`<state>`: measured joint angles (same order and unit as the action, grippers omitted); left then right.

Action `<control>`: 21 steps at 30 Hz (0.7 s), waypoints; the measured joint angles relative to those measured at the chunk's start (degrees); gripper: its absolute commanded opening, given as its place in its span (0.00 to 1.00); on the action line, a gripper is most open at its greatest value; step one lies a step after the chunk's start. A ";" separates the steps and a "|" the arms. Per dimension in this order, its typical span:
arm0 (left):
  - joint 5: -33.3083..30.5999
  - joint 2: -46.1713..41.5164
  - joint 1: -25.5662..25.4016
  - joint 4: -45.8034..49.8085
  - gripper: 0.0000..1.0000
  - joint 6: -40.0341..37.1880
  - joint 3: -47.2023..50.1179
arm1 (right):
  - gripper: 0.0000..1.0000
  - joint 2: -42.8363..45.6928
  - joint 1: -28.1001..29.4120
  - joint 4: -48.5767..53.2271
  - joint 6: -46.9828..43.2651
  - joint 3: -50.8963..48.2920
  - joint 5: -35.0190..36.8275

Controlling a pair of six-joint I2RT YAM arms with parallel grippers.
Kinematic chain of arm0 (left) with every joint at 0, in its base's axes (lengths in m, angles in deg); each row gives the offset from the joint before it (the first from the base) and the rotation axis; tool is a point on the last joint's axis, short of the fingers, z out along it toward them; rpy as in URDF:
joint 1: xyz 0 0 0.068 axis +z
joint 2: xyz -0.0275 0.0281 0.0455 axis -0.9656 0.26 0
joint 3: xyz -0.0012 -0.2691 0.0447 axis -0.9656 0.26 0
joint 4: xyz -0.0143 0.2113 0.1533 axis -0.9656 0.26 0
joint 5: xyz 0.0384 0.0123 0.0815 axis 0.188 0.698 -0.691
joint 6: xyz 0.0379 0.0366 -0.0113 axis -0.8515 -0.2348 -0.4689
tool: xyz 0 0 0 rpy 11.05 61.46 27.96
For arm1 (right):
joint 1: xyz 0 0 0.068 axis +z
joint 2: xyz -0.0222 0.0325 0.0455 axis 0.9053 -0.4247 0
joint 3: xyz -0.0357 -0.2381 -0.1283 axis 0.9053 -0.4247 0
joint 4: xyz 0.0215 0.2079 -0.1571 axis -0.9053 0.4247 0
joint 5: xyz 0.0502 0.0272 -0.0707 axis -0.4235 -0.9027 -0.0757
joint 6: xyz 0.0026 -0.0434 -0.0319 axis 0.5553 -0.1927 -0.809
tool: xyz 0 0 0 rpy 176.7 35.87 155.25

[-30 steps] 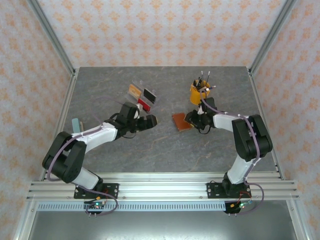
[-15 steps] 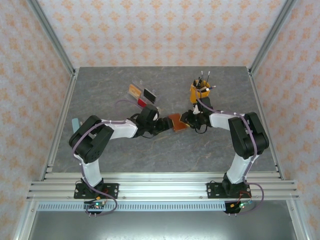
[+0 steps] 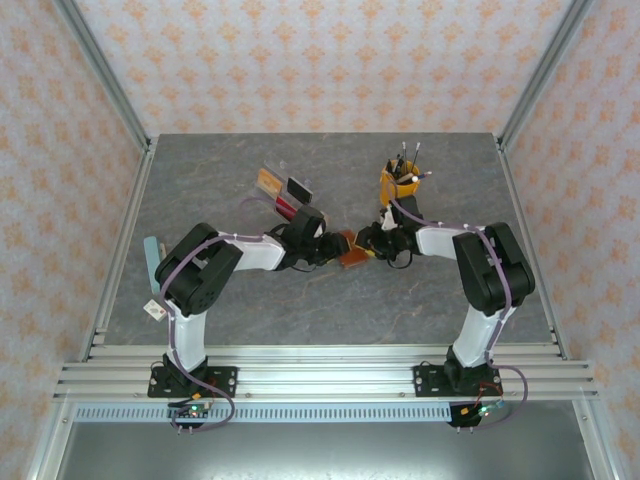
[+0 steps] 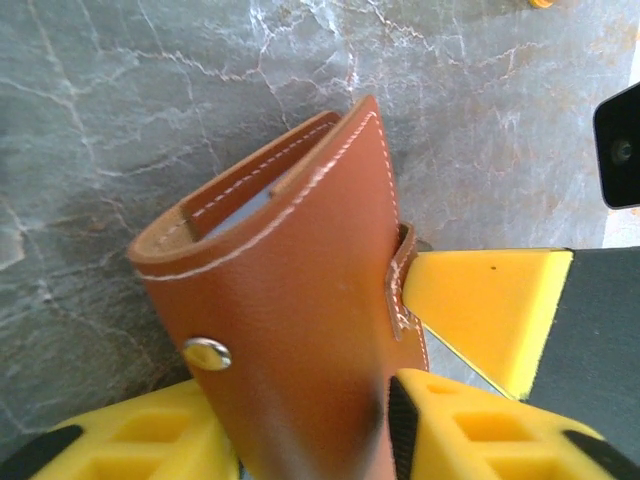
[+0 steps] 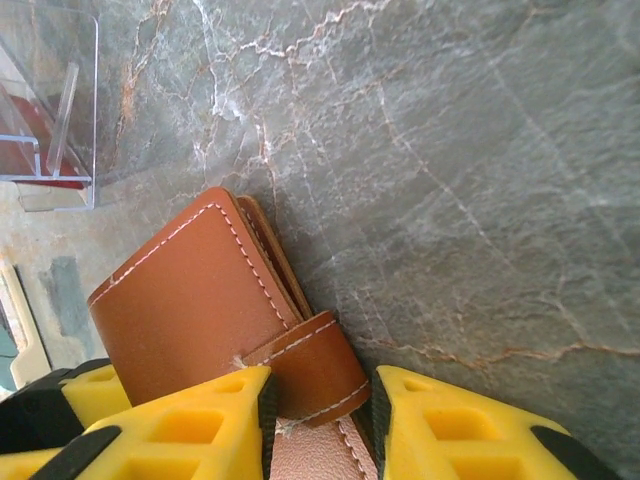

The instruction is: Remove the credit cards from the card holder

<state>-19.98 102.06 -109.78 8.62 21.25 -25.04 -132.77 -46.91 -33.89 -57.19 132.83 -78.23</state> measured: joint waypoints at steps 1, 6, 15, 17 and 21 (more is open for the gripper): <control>-0.04 0.07 0.02 -0.04 0.27 -0.17 -0.02 | 0.32 0.00 -0.02 0.02 -0.02 0.00 -0.07; -0.02 -0.28 0.07 -0.74 0.15 -1.38 -0.74 | 0.41 0.28 -0.15 2.23 -1.46 1.09 1.14; -10.10 -12.35 -0.09 16.76 0.15 -11.76 -0.76 | 0.65 10.93 -1.14 13.60 -8.52 3.10 11.47; -15.82 -17.25 -0.61 24.30 0.14 -15.08 -1.14 | 0.70 13.86 -1.44 14.12 -9.18 3.13 14.01; -28.89 -24.39 -3.41 38.95 0.14 -21.05 -4.35 | 0.78 17.86 -1.51 14.36 -9.53 3.13 17.94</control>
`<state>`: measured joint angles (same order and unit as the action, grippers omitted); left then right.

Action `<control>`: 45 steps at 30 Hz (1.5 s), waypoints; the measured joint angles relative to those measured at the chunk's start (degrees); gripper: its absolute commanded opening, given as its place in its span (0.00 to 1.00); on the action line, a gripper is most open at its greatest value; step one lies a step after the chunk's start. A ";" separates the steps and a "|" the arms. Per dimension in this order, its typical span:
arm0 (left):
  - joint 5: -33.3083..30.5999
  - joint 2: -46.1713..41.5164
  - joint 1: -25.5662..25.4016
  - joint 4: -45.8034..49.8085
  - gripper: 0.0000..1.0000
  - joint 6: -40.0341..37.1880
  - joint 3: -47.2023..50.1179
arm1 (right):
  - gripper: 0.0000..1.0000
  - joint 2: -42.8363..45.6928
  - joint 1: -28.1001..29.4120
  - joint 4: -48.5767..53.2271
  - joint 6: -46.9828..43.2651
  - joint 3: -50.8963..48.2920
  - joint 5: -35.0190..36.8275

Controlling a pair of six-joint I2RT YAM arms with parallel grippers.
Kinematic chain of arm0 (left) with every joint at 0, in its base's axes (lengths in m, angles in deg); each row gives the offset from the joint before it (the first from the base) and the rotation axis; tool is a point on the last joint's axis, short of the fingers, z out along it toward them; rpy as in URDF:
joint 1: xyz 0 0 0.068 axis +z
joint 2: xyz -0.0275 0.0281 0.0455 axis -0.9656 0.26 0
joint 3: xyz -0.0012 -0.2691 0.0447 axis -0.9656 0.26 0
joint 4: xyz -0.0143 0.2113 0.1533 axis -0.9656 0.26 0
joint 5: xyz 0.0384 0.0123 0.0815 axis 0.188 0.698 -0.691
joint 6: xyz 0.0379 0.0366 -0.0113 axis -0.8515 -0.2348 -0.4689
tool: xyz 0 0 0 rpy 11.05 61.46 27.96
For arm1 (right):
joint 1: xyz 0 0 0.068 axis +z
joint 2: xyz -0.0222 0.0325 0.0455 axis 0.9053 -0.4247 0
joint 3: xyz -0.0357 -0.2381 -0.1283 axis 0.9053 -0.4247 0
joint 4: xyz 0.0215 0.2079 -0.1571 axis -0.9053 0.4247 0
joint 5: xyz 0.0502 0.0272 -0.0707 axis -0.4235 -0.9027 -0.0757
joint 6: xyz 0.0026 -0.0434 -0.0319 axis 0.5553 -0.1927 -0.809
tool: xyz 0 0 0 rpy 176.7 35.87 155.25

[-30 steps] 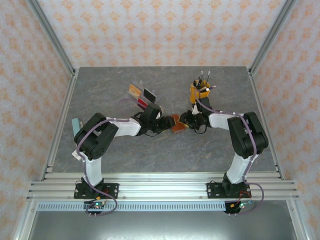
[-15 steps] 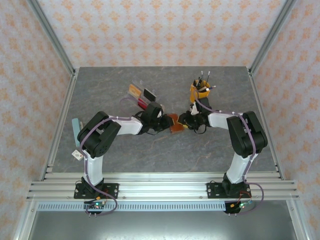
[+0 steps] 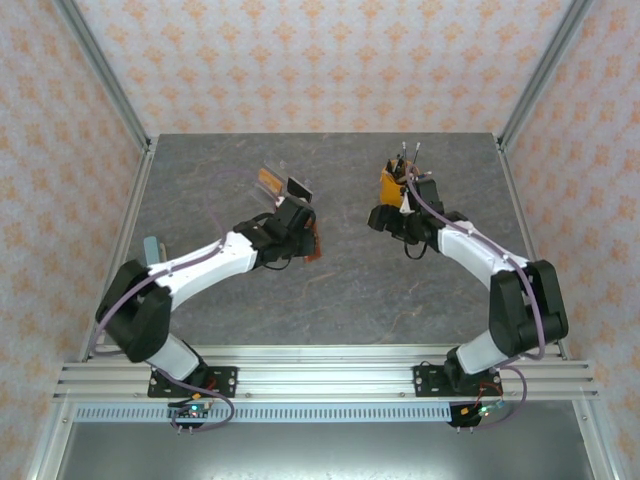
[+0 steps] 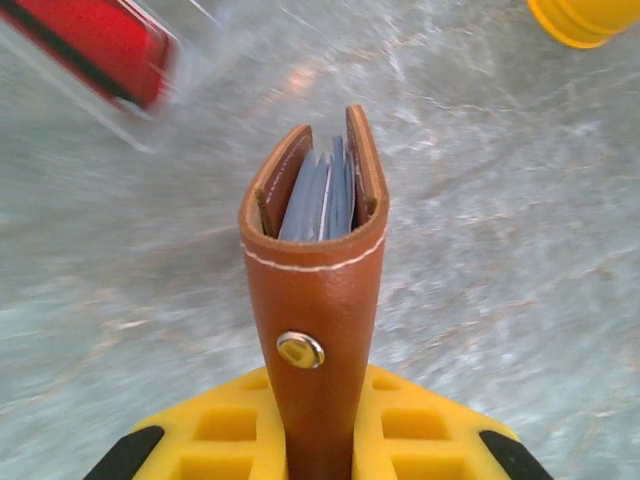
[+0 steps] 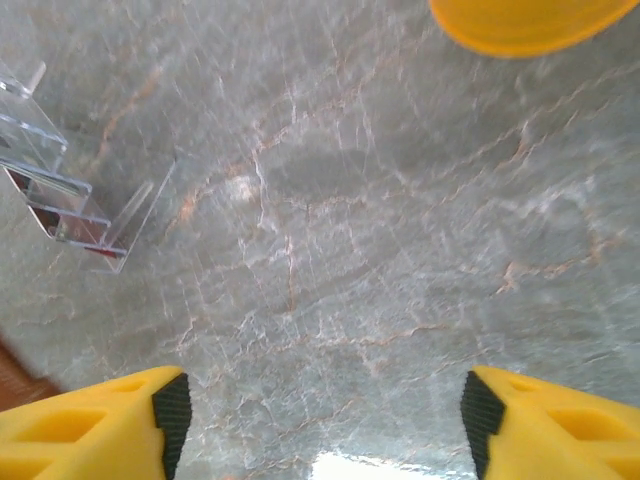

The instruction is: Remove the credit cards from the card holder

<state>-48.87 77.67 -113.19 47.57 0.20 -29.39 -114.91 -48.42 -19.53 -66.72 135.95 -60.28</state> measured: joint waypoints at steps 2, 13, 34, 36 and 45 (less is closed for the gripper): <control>-7.10 -2.89 -1.46 6.78 0.14 -2.23 -1.73 | 0.84 1.46 0.00 -0.04 -0.02 -0.11 1.25; -34.53 3.61 -6.80 27.87 0.12 -4.81 -6.60 | 1.00 6.62 0.00 -2.25 1.03 -3.63 2.38; -31.06 15.82 -13.29 23.76 0.79 -9.49 -13.11 | 0.91 1.97 0.20 -0.35 5.31 -2.60 4.44; -29.00 12.07 -11.45 22.80 0.83 -10.03 -12.83 | 0.90 1.84 0.98 0.39 4.90 -1.75 5.38; -17.79 -2.89 3.98 17.35 1.00 -8.07 -2.34 | 0.86 -14.10 16.68 6.80 -0.79 14.03 12.74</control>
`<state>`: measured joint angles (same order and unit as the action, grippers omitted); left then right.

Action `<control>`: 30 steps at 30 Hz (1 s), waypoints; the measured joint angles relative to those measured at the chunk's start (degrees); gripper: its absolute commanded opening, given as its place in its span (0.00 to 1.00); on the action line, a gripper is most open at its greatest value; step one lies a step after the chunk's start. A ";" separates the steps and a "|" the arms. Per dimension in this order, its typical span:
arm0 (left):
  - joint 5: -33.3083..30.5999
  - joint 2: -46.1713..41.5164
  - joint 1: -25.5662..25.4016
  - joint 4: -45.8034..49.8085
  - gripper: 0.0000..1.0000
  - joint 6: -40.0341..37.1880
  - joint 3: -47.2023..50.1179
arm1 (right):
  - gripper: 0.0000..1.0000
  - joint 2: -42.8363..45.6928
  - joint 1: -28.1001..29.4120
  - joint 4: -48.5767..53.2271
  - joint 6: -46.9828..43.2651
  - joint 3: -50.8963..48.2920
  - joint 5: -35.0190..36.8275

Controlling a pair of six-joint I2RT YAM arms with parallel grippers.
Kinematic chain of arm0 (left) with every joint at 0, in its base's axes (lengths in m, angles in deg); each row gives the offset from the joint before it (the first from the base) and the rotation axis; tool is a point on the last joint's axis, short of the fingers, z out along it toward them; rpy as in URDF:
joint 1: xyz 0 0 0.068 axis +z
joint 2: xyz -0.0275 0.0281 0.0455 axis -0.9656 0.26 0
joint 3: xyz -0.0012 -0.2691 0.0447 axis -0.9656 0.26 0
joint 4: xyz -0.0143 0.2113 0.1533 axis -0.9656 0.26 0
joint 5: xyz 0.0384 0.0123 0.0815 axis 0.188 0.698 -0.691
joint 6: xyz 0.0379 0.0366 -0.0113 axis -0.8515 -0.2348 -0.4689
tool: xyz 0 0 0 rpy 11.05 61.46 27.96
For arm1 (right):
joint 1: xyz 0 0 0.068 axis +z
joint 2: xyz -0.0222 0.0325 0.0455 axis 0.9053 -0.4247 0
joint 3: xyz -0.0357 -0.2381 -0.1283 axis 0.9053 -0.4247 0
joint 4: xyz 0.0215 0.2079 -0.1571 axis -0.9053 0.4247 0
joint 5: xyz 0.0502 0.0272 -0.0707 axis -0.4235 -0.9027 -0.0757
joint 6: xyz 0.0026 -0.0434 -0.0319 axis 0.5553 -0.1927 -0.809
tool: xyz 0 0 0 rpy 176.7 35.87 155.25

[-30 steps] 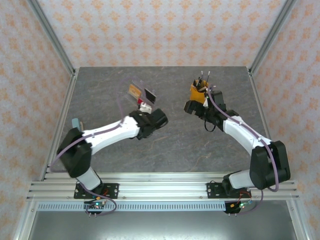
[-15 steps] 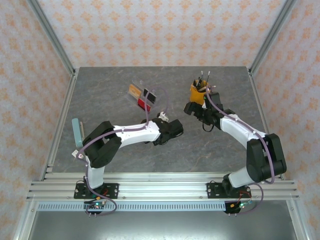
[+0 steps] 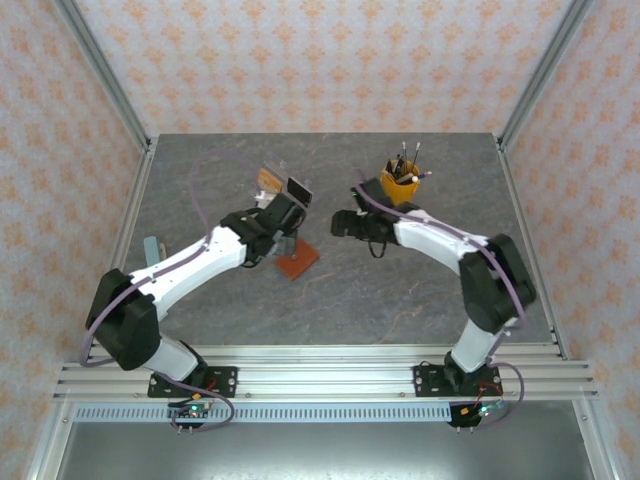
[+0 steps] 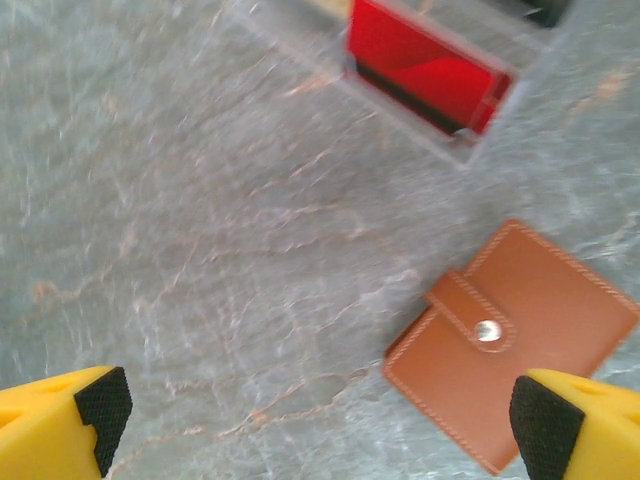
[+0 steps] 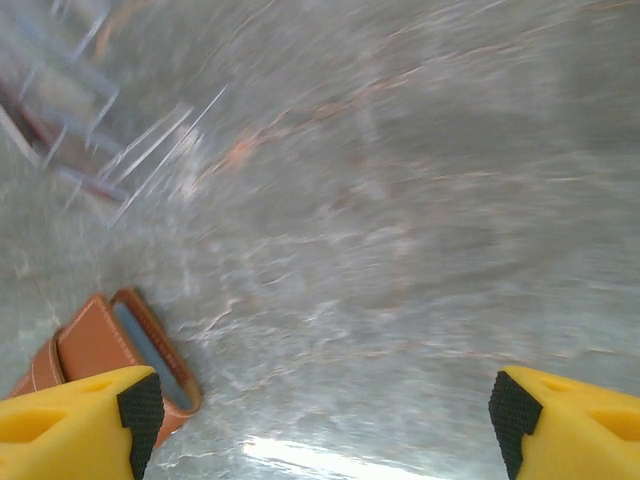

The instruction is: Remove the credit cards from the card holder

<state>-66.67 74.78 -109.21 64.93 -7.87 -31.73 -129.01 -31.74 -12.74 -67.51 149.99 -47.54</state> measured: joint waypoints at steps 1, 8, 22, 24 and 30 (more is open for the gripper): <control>1.14 -1.01 1.60 -0.13 1.00 0.68 1.29 | 0.86 -2.60 2.01 0.98 -0.70 2.54 0.79; 4.98 -6.49 7.93 -0.66 1.00 4.42 7.02 | 0.82 -15.78 10.10 5.57 -3.45 15.89 3.69; 10.40 -13.68 11.56 -4.31 1.00 10.88 14.73 | 0.79 -21.73 11.19 9.49 -2.89 20.96 11.23; 11.43 -13.77 11.56 -5.20 1.00 11.96 15.67 | 0.79 -20.44 10.82 8.37 -1.64 18.62 12.72; 15.45 -15.54 11.56 -8.76 1.00 16.00 19.43 | 0.79 -12.00 6.95 5.40 3.63 6.03 14.80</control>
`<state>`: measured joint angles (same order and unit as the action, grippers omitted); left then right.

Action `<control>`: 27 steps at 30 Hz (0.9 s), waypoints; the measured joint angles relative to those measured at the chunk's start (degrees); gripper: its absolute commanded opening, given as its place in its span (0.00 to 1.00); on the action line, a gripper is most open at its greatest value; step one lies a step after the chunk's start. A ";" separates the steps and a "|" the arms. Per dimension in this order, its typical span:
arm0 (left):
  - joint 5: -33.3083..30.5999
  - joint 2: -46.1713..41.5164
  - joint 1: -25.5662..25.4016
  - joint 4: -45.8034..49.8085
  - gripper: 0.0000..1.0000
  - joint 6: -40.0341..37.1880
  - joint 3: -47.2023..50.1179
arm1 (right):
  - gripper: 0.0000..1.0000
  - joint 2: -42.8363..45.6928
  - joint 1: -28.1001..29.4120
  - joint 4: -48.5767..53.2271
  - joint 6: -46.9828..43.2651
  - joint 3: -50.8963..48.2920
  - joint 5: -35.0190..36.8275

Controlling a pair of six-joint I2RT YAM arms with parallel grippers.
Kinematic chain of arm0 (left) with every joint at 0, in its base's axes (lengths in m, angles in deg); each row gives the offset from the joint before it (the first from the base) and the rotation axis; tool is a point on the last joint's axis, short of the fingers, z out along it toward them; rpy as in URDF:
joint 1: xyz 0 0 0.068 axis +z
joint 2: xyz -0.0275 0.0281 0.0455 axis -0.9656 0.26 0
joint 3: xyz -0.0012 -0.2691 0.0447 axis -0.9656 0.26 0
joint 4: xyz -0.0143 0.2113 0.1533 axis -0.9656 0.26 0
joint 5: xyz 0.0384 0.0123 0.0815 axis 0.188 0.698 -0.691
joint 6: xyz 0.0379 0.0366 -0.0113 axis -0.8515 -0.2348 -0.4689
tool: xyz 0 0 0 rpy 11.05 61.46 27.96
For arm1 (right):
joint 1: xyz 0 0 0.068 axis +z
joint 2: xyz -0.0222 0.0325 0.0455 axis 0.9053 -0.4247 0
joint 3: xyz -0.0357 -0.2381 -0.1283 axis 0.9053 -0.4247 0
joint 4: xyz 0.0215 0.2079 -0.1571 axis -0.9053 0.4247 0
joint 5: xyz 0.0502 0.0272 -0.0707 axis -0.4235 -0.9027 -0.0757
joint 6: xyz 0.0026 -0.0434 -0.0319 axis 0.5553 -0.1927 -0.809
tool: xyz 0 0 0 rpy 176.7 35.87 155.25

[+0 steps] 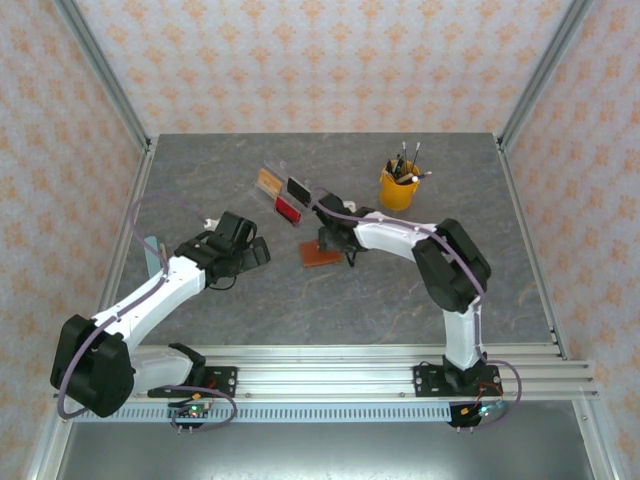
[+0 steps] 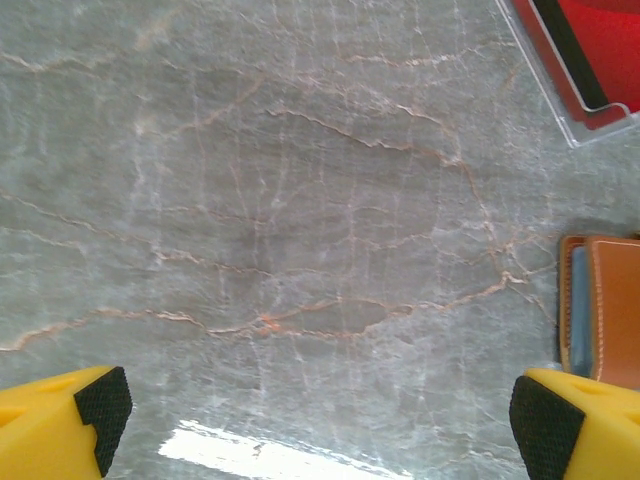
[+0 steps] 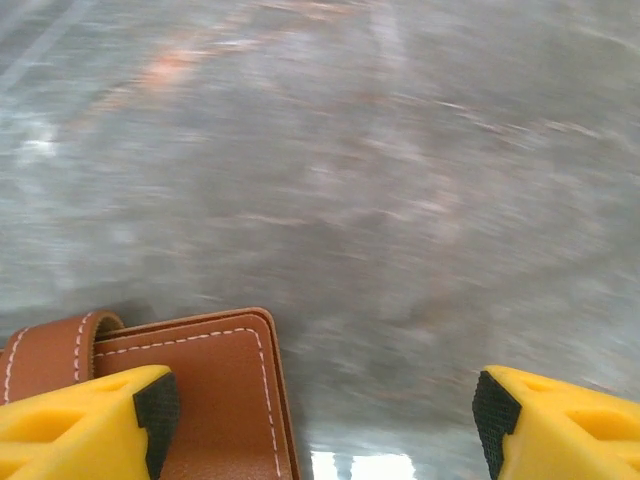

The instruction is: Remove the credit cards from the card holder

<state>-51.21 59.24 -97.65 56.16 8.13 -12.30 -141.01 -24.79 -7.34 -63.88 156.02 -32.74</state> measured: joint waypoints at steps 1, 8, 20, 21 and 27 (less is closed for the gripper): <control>0.87 -0.20 0.00 -0.72 1.00 0.70 0.50 | 0.79 1.42 -0.81 -0.17 0.68 -1.92 -0.15; 5.97 -0.39 0.00 -5.60 1.00 4.55 2.73 | 0.79 5.70 -4.39 -1.36 0.00 -6.19 -9.49; 11.87 -1.11 -1.22 -13.75 1.00 10.82 7.10 | 0.75 -0.04 -7.76 -0.39 -7.82 3.37 -22.93; 12.02 -1.09 -1.60 -14.25 1.00 10.99 7.10 | 0.76 -0.98 -7.76 0.15 -8.39 4.57 -22.99; 12.61 -0.02 -2.69 -16.20 1.00 12.04 7.10 | 0.75 -5.86 -7.76 2.29 -10.64 9.64 -23.56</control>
<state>-38.60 59.22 -100.34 39.97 20.17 -5.19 -146.86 -32.55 -5.04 -74.52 165.66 -56.31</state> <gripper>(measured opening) 0.995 0.753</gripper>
